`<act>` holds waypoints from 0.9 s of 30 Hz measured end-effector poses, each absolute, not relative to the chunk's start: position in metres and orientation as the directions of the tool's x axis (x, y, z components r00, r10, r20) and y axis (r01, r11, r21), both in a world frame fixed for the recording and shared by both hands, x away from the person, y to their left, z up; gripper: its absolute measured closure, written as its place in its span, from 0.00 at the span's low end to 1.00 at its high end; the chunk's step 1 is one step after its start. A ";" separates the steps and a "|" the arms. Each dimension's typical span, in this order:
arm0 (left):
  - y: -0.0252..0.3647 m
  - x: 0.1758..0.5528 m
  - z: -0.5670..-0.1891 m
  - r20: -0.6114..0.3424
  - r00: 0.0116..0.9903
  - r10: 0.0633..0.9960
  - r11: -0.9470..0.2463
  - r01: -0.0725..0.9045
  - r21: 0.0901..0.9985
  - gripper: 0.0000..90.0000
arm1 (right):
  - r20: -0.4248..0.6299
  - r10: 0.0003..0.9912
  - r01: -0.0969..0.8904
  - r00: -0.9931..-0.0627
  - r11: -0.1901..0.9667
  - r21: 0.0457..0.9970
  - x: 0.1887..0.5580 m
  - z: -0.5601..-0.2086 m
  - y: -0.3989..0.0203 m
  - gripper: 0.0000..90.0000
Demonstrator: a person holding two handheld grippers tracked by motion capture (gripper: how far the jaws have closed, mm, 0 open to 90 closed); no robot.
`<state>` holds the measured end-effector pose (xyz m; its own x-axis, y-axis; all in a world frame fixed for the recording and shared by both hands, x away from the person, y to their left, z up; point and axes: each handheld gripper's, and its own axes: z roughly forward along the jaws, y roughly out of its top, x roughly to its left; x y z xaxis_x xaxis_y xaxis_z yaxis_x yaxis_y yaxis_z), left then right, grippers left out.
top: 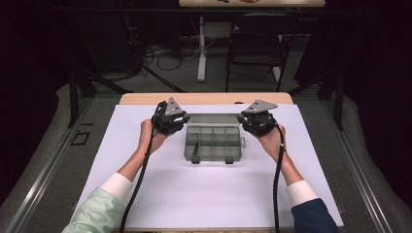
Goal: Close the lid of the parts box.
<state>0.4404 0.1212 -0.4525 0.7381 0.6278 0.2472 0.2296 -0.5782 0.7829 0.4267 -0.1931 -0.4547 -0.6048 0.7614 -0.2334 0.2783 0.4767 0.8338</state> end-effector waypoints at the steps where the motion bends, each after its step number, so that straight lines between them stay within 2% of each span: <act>1: 0.121 0.440 -0.453 0.246 0.736 0.630 -0.574 0.229 0.786 0.79 | -0.236 0.761 0.276 -0.604 0.477 0.834 0.425 -0.455 -0.193 0.80; 20: 0.123 0.428 -0.459 0.242 0.759 0.605 -0.585 0.217 0.781 0.74 | -0.280 0.757 0.255 -0.590 0.504 0.825 0.408 -0.464 -0.191 0.79; 21: 0.124 0.428 -0.458 0.238 0.765 0.598 -0.589 0.218 0.778 0.70 | -0.283 0.755 0.252 -0.591 0.506 0.825 0.408 -0.464 -0.191 0.79; 24: 0.124 0.421 -0.447 0.226 0.793 0.566 -0.587 0.196 0.785 0.45 | -0.282 0.754 0.251 -0.594 0.506 0.825 0.406 -0.465 -0.191 0.79; 26: 0.125 0.415 -0.436 0.214 0.807 0.550 -0.568 0.173 0.804 0.37 | -0.283 0.754 0.249 -0.593 0.506 0.826 0.405 -0.465 -0.192 0.79; 27: 0.125 0.413 -0.430 0.210 0.810 0.547 -0.559 0.167 0.813 0.38 | -0.283 0.753 0.247 -0.594 0.506 0.826 0.405 -0.466 -0.192 0.79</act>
<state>0.4127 0.1245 -0.4304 0.8104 0.5470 0.2100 0.1665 -0.5586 0.8125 0.4047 -0.1918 -0.4657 -0.5936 0.7533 -0.2832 0.2475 0.5057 0.8265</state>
